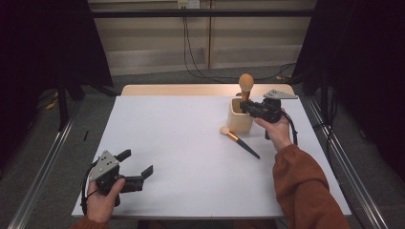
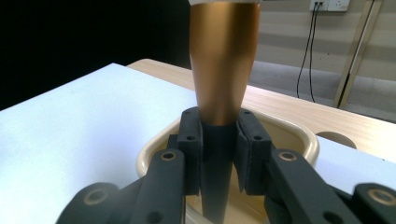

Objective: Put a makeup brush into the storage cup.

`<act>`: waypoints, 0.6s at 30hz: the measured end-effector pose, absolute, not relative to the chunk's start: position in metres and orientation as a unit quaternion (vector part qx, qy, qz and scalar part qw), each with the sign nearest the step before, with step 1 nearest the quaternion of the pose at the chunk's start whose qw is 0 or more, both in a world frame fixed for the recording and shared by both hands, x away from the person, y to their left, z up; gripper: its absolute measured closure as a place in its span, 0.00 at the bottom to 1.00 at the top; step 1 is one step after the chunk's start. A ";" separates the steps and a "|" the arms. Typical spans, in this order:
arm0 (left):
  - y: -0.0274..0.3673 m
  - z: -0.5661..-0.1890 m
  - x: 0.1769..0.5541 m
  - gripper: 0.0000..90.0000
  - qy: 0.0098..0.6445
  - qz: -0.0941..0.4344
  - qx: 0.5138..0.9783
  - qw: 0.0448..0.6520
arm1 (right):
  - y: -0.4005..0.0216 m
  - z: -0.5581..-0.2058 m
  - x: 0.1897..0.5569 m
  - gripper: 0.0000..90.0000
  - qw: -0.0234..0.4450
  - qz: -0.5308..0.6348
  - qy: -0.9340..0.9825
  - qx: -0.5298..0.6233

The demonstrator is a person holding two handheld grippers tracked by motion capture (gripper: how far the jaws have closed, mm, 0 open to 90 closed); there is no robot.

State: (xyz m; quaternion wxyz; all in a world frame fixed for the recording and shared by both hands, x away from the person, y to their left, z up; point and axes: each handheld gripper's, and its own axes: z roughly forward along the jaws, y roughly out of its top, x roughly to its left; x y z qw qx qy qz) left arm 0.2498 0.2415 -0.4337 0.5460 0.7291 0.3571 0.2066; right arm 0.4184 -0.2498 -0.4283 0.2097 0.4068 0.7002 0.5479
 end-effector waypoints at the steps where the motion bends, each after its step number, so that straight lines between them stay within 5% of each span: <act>1: 0.242 -0.434 0.250 0.02 0.357 0.206 0.729 0.546 | -0.250 -0.429 0.418 0.84 0.209 0.546 0.702 0.407; 14: 0.244 -0.433 0.251 0.02 0.363 0.211 0.726 0.545 | -0.249 -0.430 0.419 0.83 0.208 0.533 0.708 0.413; 18: 0.243 -0.433 0.250 0.02 0.364 0.210 0.725 0.545 | -0.250 -0.432 0.419 0.75 0.205 0.533 0.705 0.420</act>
